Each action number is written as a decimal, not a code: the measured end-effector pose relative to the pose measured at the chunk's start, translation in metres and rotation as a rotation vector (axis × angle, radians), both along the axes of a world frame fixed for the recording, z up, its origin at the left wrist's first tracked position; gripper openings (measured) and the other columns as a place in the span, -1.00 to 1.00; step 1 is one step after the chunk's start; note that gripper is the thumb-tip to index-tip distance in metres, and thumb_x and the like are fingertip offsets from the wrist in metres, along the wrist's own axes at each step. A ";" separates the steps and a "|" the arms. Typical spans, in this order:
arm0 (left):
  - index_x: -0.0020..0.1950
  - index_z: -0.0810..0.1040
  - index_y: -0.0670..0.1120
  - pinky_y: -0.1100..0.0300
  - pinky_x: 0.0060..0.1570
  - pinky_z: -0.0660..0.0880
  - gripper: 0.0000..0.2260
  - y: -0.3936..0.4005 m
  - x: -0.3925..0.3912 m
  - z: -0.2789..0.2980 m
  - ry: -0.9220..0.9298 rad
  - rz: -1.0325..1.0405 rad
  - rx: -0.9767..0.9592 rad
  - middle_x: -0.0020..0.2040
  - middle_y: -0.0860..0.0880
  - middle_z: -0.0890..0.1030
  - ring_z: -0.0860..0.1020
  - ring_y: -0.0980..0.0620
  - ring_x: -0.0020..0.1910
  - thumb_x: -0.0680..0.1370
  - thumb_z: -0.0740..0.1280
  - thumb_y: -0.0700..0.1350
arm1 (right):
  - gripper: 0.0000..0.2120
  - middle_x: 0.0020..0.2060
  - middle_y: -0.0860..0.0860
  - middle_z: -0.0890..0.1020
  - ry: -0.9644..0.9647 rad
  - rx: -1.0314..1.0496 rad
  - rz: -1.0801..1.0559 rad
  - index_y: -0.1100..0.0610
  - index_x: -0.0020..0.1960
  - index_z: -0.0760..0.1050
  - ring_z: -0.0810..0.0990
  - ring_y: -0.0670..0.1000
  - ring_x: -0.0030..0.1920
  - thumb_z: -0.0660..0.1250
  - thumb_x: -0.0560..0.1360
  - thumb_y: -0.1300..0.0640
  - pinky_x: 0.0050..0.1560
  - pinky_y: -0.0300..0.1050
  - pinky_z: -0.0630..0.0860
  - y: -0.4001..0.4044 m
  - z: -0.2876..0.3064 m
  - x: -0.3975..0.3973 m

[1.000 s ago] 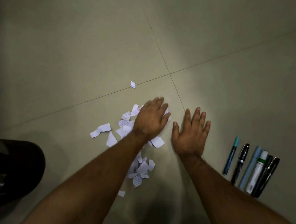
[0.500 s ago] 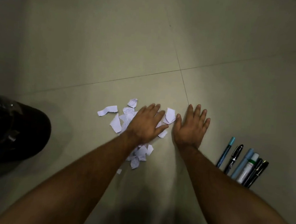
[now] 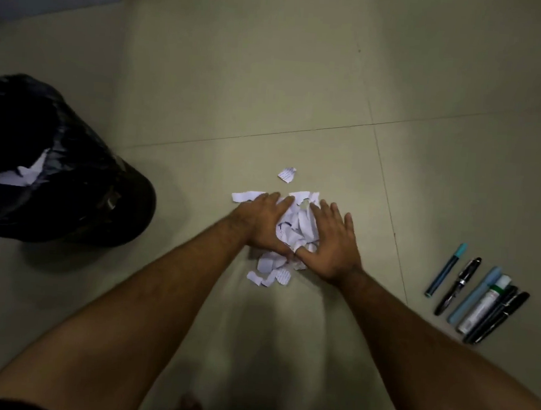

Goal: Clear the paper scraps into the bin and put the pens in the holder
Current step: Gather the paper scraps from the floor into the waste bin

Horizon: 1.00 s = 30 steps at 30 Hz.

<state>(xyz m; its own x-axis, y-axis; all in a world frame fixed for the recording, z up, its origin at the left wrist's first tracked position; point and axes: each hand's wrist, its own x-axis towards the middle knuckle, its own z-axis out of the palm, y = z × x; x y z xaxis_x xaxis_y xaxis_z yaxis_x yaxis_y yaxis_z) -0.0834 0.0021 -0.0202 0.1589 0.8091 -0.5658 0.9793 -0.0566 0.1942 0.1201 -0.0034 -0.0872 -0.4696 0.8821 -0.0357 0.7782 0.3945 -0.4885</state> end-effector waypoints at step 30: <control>-0.11 0.71 -0.11 0.23 -0.17 0.51 -0.87 -0.051 0.019 0.016 -0.278 0.973 0.294 -0.11 -0.12 0.71 0.64 -0.13 -0.13 0.44 0.37 -0.19 | -0.86 -0.17 0.13 0.68 0.158 -0.370 -0.309 0.14 -0.14 0.63 0.62 0.17 -0.14 0.32 0.51 0.13 -0.15 -0.06 0.51 -0.016 0.050 -0.056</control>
